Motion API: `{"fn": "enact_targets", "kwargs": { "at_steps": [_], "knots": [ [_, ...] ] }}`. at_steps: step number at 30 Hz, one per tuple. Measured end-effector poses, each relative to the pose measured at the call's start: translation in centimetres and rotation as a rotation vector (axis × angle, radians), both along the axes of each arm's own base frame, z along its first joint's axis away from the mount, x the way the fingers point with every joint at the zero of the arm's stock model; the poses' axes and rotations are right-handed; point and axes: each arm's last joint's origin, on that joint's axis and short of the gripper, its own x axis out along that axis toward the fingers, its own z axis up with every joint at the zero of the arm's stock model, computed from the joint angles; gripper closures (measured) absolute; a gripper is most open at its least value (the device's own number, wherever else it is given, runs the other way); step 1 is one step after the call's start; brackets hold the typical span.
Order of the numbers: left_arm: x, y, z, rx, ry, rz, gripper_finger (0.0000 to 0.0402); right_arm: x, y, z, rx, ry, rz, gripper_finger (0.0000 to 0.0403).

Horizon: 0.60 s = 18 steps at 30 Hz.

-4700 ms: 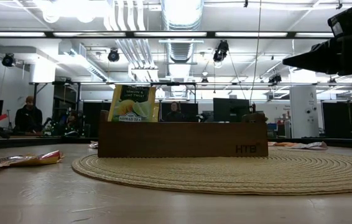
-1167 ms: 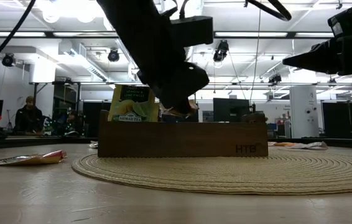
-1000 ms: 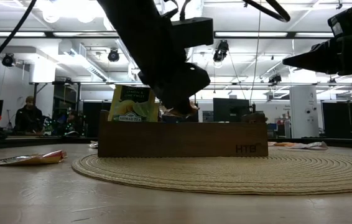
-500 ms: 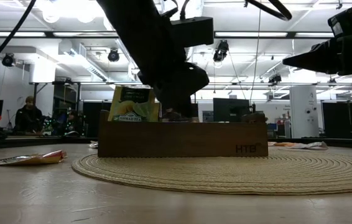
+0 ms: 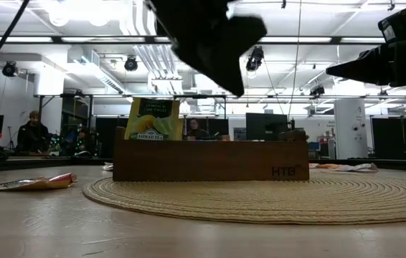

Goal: Pick & Place Tea
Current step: Put the yellow tea bag into the middle section of the wooden organizer

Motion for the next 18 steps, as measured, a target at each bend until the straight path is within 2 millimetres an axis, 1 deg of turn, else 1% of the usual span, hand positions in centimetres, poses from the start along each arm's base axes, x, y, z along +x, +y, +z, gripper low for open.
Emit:
{"fn": "enact_targets", "kwargs": {
  "at_steps": [4, 11, 15, 18],
  "knots": [
    [-0.4, -1.3, 0.7, 0.012, 0.016, -0.041, 0.0248, 0.0, 0.0, 0.0, 0.0, 0.0, 0.0, 0.0376],
    [-2.0, -3.5, 1.8, 0.017, 0.082, -0.089, 0.0248, 0.0, 0.0, 0.0, 0.0, 0.0, 0.0, 0.0376],
    [-2.7, -4.3, 3.0, -0.034, 0.05, -0.047, 0.0248, 0.0, 0.0, 0.0, 0.0, 0.0, 0.0, 0.0376],
    [-3.3, -4.8, 3.9, -0.109, -0.007, 0.036, 0.0248, 0.0, 0.0, 0.0, 0.0, 0.001, 0.0, 0.0376]
  ]
}}
